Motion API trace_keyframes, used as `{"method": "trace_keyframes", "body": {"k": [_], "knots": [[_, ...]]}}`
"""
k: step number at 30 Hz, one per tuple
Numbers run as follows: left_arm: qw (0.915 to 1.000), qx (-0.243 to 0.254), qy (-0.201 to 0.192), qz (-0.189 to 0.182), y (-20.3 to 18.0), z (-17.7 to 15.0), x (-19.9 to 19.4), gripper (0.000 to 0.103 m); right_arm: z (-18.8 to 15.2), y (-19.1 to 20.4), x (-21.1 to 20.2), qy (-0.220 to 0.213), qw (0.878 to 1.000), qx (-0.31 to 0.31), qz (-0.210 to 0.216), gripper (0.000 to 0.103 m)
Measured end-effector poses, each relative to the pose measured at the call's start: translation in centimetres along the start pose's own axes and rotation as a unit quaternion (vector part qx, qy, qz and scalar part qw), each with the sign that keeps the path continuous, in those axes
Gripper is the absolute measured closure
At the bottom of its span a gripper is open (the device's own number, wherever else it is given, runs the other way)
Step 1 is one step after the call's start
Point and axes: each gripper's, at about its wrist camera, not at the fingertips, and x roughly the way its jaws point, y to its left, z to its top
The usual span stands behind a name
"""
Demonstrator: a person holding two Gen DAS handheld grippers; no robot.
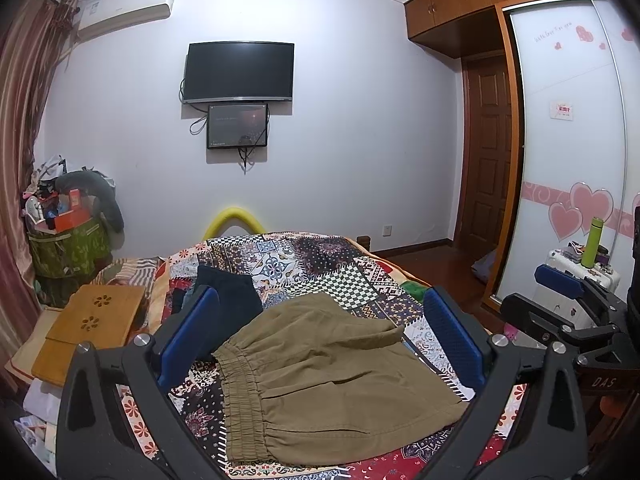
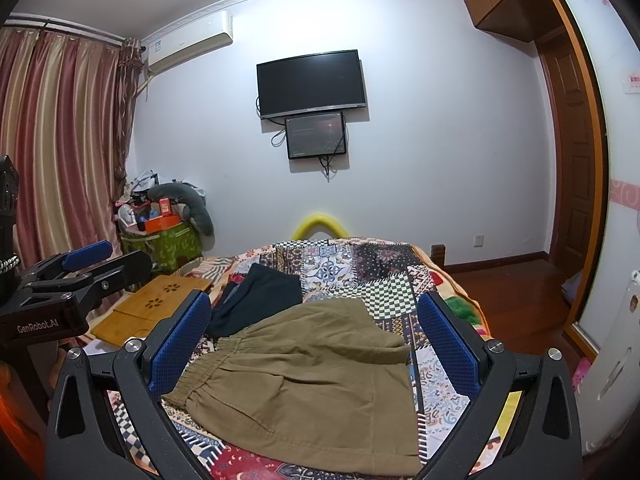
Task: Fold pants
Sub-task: 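Lower both grippers toward the olive elastic-waist pants on the quilt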
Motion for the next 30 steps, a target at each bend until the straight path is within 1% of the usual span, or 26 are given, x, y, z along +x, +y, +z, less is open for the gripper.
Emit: {"method": "trace_keyframes", "body": {"k": [12,17,20,23,26,27,30], "knots": [[1.0,0.0,0.002,0.0,0.1,-0.1,0.3,0.0,0.1,-0.3,0.3,0.003,1.0,0.002,-0.001,0.001],[0.9998,-0.006,0.02,0.003,0.7,-0.1,1.9,0.0,-0.2,-0.9,1.7,0.016,1.0,0.008,-0.003,0.0],[0.9987,-0.013,0.048,0.008,1.6,-0.6,4.3,0.0,-0.8,-1.5,3.0,0.03,0.999,0.013,-0.004,0.0],[0.9967,-0.019,0.078,0.012,2.8,-1.3,6.8,0.0,-1.8,-2.5,5.0,0.054,0.998,0.014,-0.011,0.0],[0.9921,-0.035,0.119,0.02,4.5,-2.4,9.9,0.0,-3.5,-4.1,8.0,0.093,0.995,0.017,-0.03,0.001],[0.9899,-0.041,0.134,0.022,5.2,-3.0,11.1,0.0,-3.7,-4.5,8.3,0.099,0.994,0.018,-0.032,0.001],[0.983,-0.048,0.172,0.041,7.0,-4.6,14.3,0.0,-5.5,-6.2,11.0,0.136,0.989,0.019,-0.046,0.001]]}}
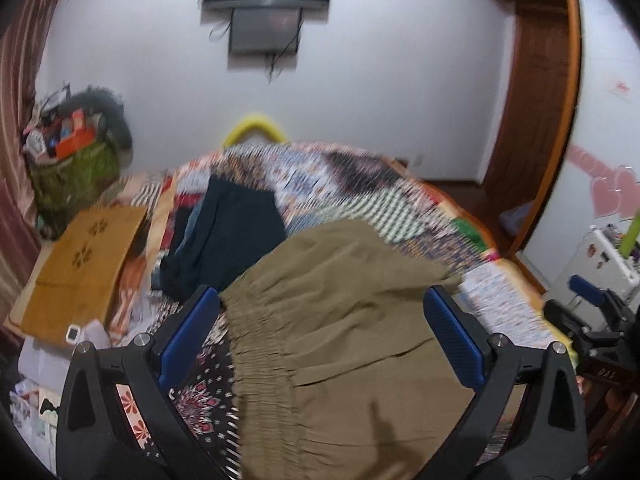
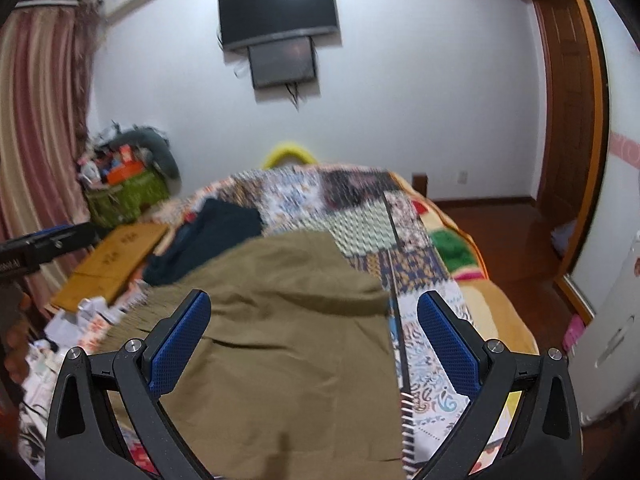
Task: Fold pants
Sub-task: 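Lower both grippers toward the olive elastic-waist pants on the quilt, then grasp the pants leg edge with the right gripper while left gripper reaches the waistband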
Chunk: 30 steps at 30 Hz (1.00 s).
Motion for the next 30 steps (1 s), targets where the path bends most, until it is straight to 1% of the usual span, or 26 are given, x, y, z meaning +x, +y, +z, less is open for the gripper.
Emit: {"method": "trace_keyframes", "body": {"k": [2,6,11,15,16,18,19,20,21,25,27,28,30], "knots": [[0.9995,0.001,0.026,0.019,1.2,-0.4,2.5,0.0,-0.2,-0.5,1.1,0.019,1.0,0.001,-0.003,0.001],[0.9966,0.003,0.069,0.044,3.3,-1.0,6.7,0.0,-0.8,-2.4,4.3,0.063,0.998,0.008,0.0,0.001],[0.9924,0.001,0.112,0.051,5.5,-1.6,10.8,0.0,-1.1,-4.5,7.6,0.106,0.994,0.019,0.017,0.002],[0.989,0.007,0.136,0.056,6.2,-1.8,13.0,0.0,-1.8,-6.1,10.9,0.154,0.987,0.022,0.028,0.017],[0.9879,0.013,0.144,0.057,6.4,-1.9,13.7,0.0,-1.9,-6.4,11.5,0.164,0.986,0.021,0.03,0.02],[0.9862,0.022,0.154,0.057,6.5,-2.1,14.6,0.001,-2.2,-7.0,13.0,0.188,0.981,0.021,0.035,0.03],[0.9851,0.025,0.16,0.056,6.5,-2.2,14.9,0.002,-2.3,-7.4,13.6,0.196,0.98,0.022,0.039,0.034],[0.9836,0.027,0.172,0.048,6.7,-2.4,15.6,0.004,-2.3,-7.6,14.2,0.204,0.978,0.023,0.041,0.039],[0.9825,0.027,0.18,0.041,6.7,-2.5,15.9,0.006,-2.4,-7.9,14.9,0.213,0.976,0.024,0.045,0.042],[0.978,0.026,0.205,0.028,7.0,-3.0,17.1,0.012,-2.7,-8.3,16.7,0.235,0.97,0.026,0.054,0.048],[0.9758,0.024,0.216,0.026,7.1,-3.4,17.7,0.014,-2.7,-8.3,17.5,0.246,0.967,0.023,0.056,0.056],[0.9747,0.023,0.221,0.023,7.2,-3.6,17.9,0.016,-2.6,-8.2,17.7,0.248,0.967,0.022,0.06,0.057],[0.9718,0.017,0.235,0.013,7.3,-4.0,18.6,0.016,-2.4,-8.2,18.4,0.253,0.965,0.019,0.067,0.058]]}}
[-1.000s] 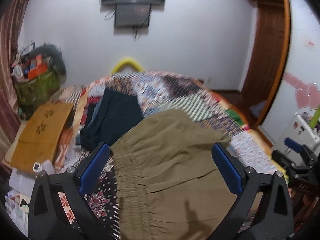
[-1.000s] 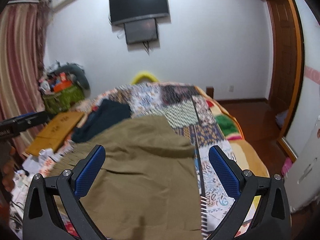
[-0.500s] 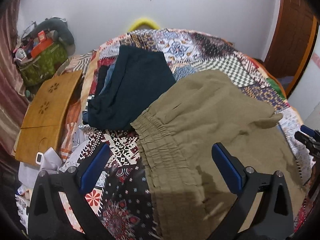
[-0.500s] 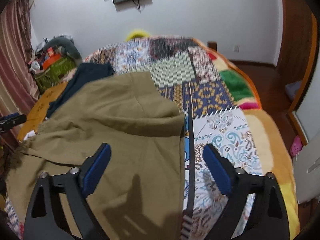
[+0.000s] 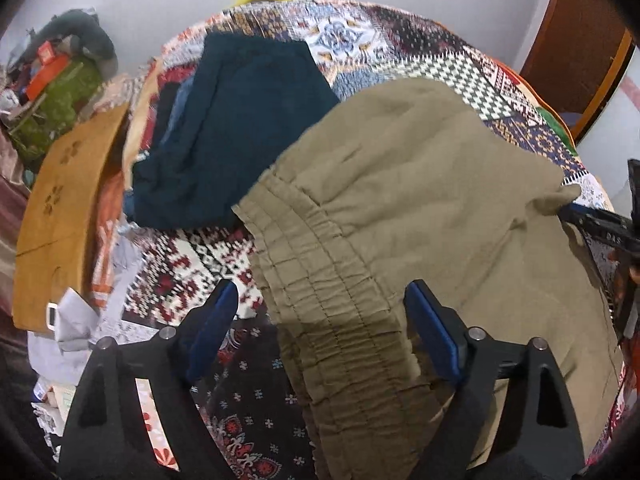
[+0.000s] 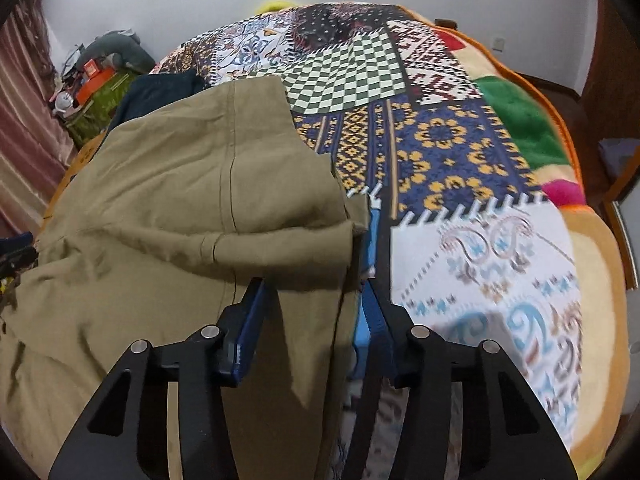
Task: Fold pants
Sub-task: 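Grasp the pants leg edge with the right gripper while left gripper reaches the waistband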
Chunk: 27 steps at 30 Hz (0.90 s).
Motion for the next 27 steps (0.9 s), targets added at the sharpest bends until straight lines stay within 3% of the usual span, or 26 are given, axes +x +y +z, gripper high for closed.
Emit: {"method": "trace_keyframes", "body": {"k": [4,6,9,20,24,27], "knots": [[0.9998,-0.012,0.003,-0.017,0.3,-0.3,0.4,0.016,0.2,0.3,0.7,0.009,1.0,-0.022,-0.016,0.069],[0.9996,-0.015,0.002,-0.024,0.5,-0.5,0.4,0.016,0.1,0.0,1.0,0.01,0.999,-0.028,-0.026,0.084],[0.9993,-0.018,0.002,-0.032,0.7,-0.7,0.4,0.017,0.0,-1.0,0.8,0.004,0.999,-0.015,-0.03,0.099],[0.9996,0.004,0.005,-0.027,1.2,-1.1,-0.2,0.02,-1.8,-0.3,-1.8,0.0,0.999,-0.042,-0.034,0.102],[0.9997,0.025,-0.003,0.004,1.6,-1.0,0.4,0.018,-3.2,0.0,-2.7,0.009,0.998,-0.047,-0.035,0.103],[0.9999,0.002,0.005,-0.011,2.7,-0.9,1.2,0.017,-4.3,-0.2,-3.2,0.011,0.998,-0.045,-0.036,0.103]]}}
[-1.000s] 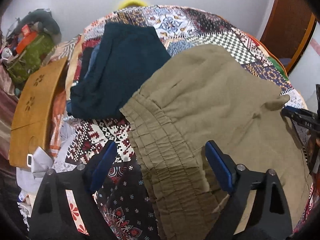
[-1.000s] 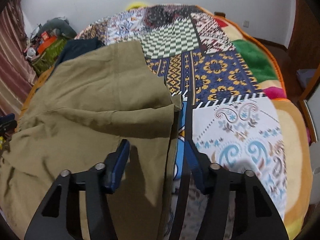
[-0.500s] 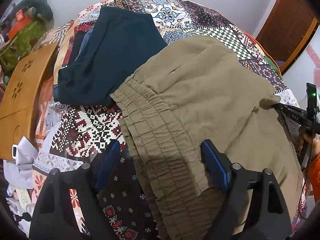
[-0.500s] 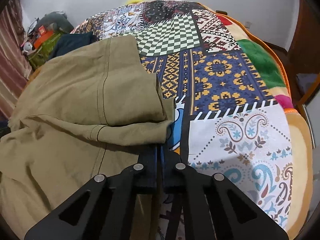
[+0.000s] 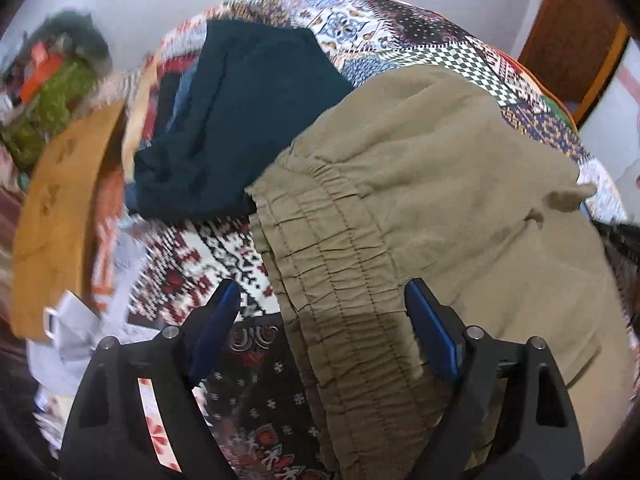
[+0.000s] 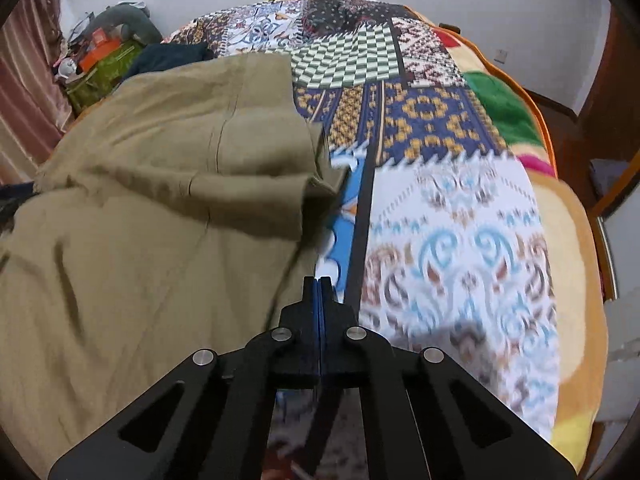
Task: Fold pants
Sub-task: 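Grasp the pants leg edge with the right gripper while left gripper reaches the waistband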
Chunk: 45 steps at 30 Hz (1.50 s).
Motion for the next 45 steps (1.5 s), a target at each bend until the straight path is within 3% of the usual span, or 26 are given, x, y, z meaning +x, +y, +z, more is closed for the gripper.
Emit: {"method": "trace_keyframes", "body": {"k": [4,5,8,9,13,14,15,17,22,31,36,41,43,45], "knots": [[0.9999,-0.003,-0.008,-0.007,0.1,-0.3,-0.1,0.017,0.2,0.5,-1.5,-0.028,0.999,-0.001,0.015,0.101],[1.0,-0.002,-0.007,-0.006,0.0,-0.3,-0.1,0.017,0.5,0.6,-1.6,-0.03,0.999,0.001,0.017,0.095],[1.0,0.002,-0.007,-0.002,-0.2,-0.2,-0.2,0.017,2.0,1.0,-1.0,-0.041,0.999,0.007,0.011,0.063],[1.0,0.005,-0.008,0.0,-0.3,-0.2,-0.2,0.017,2.7,0.9,-0.4,-0.042,0.999,0.008,0.013,0.061],[0.9998,0.016,-0.008,-0.001,-0.6,-0.2,-0.1,0.017,4.2,0.6,2.0,-0.027,0.999,0.021,0.035,0.061],[0.9998,0.018,-0.008,-0.004,-0.7,-0.2,0.0,0.017,4.2,0.7,2.1,-0.026,0.999,0.023,0.043,0.066],[0.9998,0.018,-0.007,-0.006,-0.7,-0.1,0.0,0.017,4.3,0.8,2.7,-0.023,0.998,0.024,0.058,0.082],[0.9997,0.024,-0.008,-0.006,-1.1,0.0,0.2,0.017,4.2,1.3,3.8,-0.005,0.998,0.013,0.056,0.091],[0.9982,0.044,-0.026,0.03,-1.7,-0.2,0.0,0.017,4.0,2.2,4.4,0.005,0.999,0.001,0.044,0.093],[0.9984,0.026,-0.03,0.041,-1.1,-0.4,-0.6,0.018,4.0,2.5,4.3,0.003,1.0,-0.008,0.017,0.093],[0.9997,-0.001,-0.024,0.004,-0.3,-0.3,-2.1,0.018,4.0,2.4,1.9,-0.013,1.0,-0.005,0.001,0.088],[0.9995,-0.009,-0.03,-0.001,0.2,0.7,-2.7,0.018,4.3,2.0,-1.7,-0.044,0.998,-0.004,0.035,0.088],[0.9996,-0.009,-0.026,-0.001,0.2,1.4,-2.3,0.018,5.0,2.1,-2.7,-0.056,0.997,-0.009,0.049,0.083],[0.9998,-0.011,-0.016,-0.01,0.1,2.2,-1.5,0.018,6.0,2.0,-3.2,-0.073,0.996,-0.006,0.052,0.071]]}}
